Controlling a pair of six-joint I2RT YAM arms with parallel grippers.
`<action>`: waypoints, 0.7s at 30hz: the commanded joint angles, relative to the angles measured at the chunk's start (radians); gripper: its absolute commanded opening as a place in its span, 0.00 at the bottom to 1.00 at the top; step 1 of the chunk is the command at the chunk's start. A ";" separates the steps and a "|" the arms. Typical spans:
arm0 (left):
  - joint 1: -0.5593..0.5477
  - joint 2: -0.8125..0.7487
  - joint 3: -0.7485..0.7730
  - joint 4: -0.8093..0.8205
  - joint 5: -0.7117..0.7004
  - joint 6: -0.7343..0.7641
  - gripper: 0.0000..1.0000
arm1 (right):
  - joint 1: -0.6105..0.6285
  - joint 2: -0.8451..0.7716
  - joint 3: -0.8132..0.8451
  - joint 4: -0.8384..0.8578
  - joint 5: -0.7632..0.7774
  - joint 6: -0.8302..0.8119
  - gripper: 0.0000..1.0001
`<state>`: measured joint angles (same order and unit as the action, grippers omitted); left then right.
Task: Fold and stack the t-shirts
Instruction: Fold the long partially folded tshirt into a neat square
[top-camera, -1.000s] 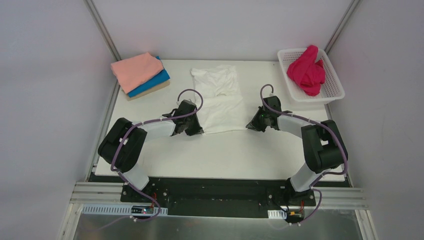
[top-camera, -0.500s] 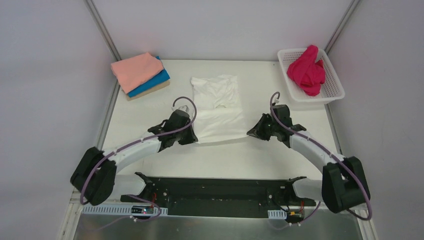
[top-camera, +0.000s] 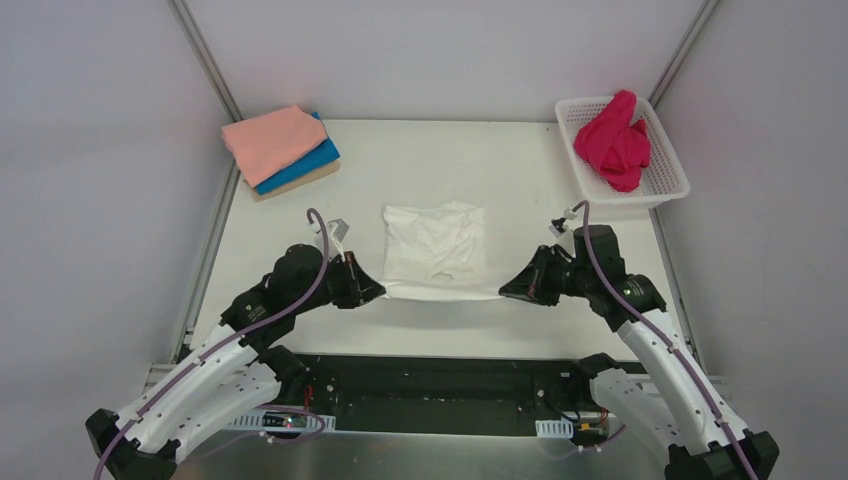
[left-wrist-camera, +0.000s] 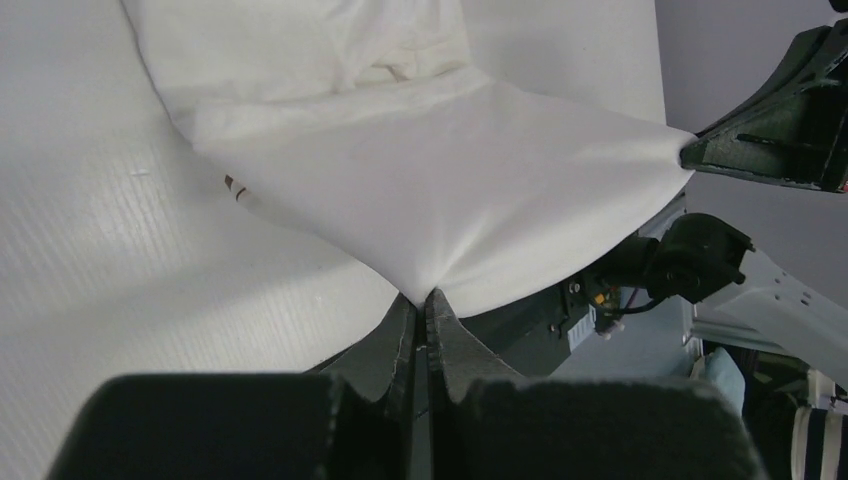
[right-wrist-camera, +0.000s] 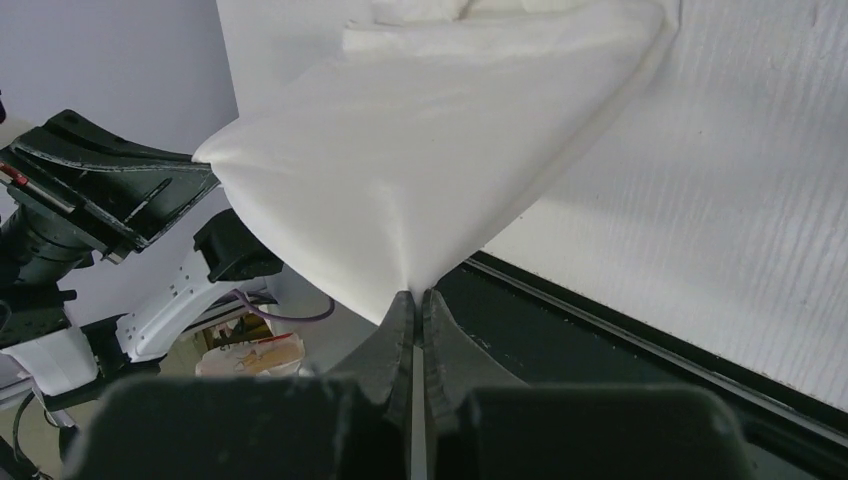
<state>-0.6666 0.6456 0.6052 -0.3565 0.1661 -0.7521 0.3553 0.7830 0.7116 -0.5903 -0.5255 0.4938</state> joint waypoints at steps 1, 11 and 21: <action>-0.003 -0.049 0.010 -0.055 0.065 -0.018 0.00 | 0.004 -0.031 0.085 -0.148 -0.061 -0.044 0.00; -0.003 0.049 0.086 -0.058 -0.073 0.006 0.00 | 0.003 0.018 0.179 -0.082 0.121 -0.071 0.00; -0.004 0.192 0.188 -0.037 -0.247 0.045 0.00 | 0.002 0.132 0.236 0.070 0.285 -0.049 0.00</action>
<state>-0.6689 0.8131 0.7311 -0.4004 0.0483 -0.7567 0.3592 0.8886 0.8856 -0.6151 -0.3454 0.4446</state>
